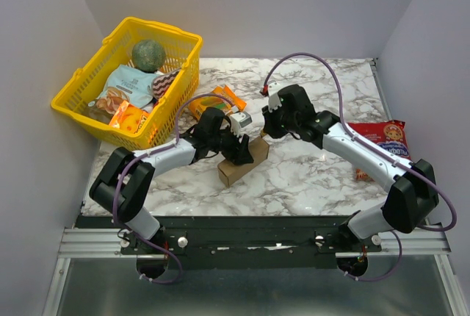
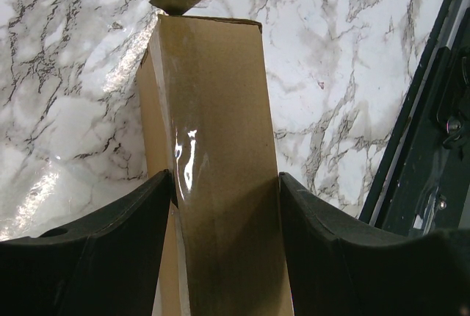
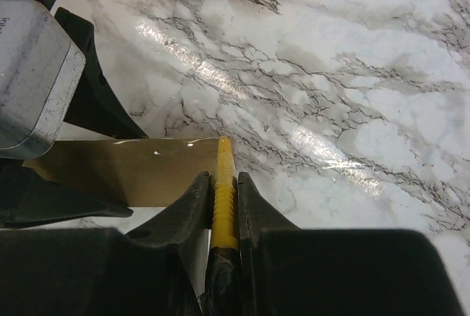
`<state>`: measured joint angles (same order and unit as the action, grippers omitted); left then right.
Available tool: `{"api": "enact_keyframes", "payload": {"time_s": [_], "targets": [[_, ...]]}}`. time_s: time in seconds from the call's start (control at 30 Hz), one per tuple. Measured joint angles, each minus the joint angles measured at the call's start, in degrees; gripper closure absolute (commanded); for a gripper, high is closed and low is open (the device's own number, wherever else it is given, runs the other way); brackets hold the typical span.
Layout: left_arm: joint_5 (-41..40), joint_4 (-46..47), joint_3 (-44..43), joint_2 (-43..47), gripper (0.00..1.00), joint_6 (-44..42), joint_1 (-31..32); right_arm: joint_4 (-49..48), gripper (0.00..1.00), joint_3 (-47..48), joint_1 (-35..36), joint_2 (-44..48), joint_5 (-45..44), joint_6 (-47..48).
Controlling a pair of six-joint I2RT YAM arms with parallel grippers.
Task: Unpack the express box
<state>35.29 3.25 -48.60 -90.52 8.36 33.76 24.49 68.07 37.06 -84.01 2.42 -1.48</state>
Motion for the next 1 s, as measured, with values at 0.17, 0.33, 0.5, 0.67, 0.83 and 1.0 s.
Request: {"api": "enact_keyframes", "payload": {"time_s": [0.17,0.33,0.5,0.67,0.83,1.0], "targets": [[-0.02,-0.02,-0.55,-0.48,0.41,0.07,0.0,0.0,1.0,0.0,0.0,0.0,-0.15,0.04],[0.0,-0.02,-0.68,-0.68,0.41,0.09,0.0,0.0,1.0,0.02,0.0,0.0,-0.39,0.02],[0.0,-0.07,-0.9,-0.85,0.41,0.09,0.0,0.0,0.99,0.02,0.0,0.04,-0.61,0.04],[0.0,-0.04,-1.33,-1.29,0.41,0.11,0.02,0.02,1.0,0.02,0.0,0.24,-0.92,0.07],[0.0,-0.04,-1.55,-1.51,0.41,0.11,0.02,0.04,1.0,0.02,0.0,0.44,-1.16,0.07],[0.0,-0.02,-1.55,-1.51,0.41,0.11,0.02,0.04,1.0,0.0,0.0,0.85,-1.14,0.07]]}}
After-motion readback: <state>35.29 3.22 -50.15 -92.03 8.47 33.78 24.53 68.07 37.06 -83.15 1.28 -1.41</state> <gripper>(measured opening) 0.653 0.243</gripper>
